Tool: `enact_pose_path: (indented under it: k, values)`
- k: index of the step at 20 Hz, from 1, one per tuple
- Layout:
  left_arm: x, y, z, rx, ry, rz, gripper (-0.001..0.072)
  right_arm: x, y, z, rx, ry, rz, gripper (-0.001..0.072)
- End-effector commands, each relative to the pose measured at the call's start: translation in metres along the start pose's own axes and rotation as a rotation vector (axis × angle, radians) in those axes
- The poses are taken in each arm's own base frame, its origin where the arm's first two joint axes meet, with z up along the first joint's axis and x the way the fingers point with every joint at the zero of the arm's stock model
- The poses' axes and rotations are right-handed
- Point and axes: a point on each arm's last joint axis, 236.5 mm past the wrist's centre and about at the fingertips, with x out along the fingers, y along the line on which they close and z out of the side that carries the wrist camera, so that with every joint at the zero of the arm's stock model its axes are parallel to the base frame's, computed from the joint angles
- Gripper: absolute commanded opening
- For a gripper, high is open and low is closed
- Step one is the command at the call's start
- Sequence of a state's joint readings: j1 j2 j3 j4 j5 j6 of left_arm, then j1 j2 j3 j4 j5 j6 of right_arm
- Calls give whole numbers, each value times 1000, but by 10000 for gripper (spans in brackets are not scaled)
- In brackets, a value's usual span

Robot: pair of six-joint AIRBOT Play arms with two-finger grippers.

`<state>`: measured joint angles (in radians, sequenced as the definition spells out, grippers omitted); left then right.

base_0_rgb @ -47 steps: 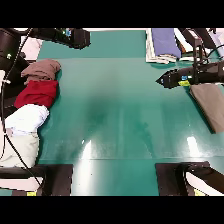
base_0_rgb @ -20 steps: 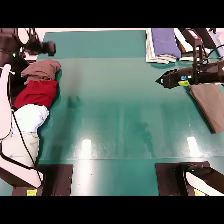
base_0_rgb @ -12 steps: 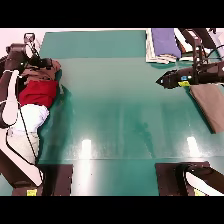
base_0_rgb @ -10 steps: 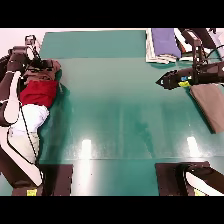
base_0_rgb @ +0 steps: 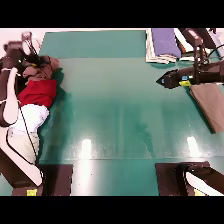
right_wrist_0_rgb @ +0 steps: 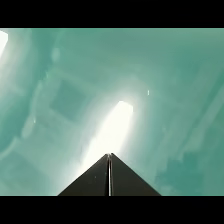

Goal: Fold the shirts.

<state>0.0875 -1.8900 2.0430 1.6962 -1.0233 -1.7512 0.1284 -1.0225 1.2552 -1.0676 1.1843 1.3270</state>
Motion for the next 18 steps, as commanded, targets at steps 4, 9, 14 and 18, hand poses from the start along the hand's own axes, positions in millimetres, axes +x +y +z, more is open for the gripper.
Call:
enact_pose_path:
  k: [4, 9, 14, 18]
  values:
    - [-256, -45, 123, 156, -554, -114, 24, -69, 30, 79, -111, -239, -13, 17]
    - [-392, -120, 69, 382, -607, -302, 24, -128, 58, 120, -192, -400, -18, 17]
    - [-381, -262, -66, 628, -316, -653, 24, -161, 76, 131, -240, -458, -16, 17]
    - [-360, -352, -188, 799, -114, -864, 610, -173, 83, 131, -254, -477, -14, 17]
